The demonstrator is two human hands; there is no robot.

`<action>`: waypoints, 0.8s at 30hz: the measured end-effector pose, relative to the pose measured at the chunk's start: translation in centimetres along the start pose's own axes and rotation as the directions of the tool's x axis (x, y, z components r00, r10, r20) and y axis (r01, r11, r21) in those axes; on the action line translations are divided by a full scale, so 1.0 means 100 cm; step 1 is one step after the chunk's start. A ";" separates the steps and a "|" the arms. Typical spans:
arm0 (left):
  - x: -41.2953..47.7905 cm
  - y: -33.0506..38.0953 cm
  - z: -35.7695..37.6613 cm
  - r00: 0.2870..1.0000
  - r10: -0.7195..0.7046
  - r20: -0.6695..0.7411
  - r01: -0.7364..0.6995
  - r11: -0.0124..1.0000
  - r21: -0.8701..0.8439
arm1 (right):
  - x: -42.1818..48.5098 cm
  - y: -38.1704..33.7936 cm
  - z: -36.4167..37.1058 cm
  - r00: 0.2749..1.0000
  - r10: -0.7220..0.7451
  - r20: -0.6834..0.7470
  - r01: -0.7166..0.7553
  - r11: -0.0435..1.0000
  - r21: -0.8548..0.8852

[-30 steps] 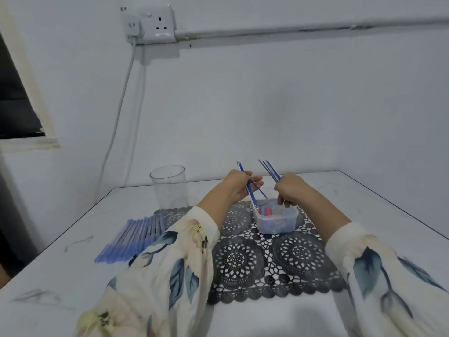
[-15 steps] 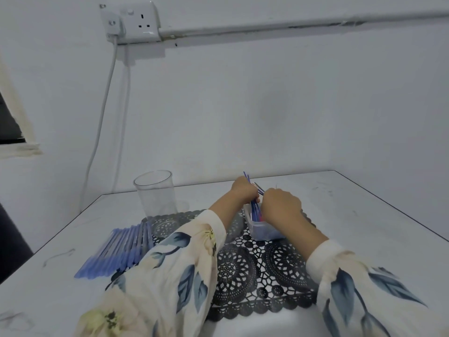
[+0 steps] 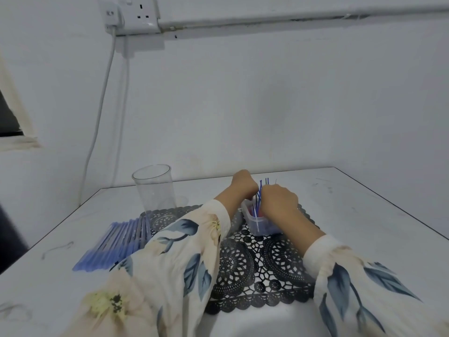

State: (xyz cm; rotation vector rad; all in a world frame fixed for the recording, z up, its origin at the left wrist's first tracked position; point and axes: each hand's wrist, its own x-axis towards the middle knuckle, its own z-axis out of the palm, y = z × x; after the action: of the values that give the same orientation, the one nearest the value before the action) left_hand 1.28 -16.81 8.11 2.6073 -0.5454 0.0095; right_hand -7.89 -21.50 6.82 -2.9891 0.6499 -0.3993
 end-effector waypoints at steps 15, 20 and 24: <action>-0.038 -0.054 -0.025 0.961 0.113 -0.253 -0.187 0.938 -0.293 | -0.011 -0.019 0.001 0.967 -0.147 -0.206 0.198 0.946 0.258; -0.090 -0.105 -0.043 0.938 0.156 -0.309 -0.212 0.964 -0.158 | -0.037 -0.056 -0.001 0.942 -0.281 -0.185 0.337 0.801 0.496; -0.127 -0.162 -0.064 0.915 0.050 -0.400 -0.106 0.987 -0.119 | -0.058 -0.090 0.002 0.931 -0.357 -0.078 0.327 0.719 0.613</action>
State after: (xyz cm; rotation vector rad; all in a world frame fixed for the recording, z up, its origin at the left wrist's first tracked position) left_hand -3.73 3.97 5.27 2.3544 -0.4812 0.4983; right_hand -9.33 -10.86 6.18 -2.4409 -0.0700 -0.4502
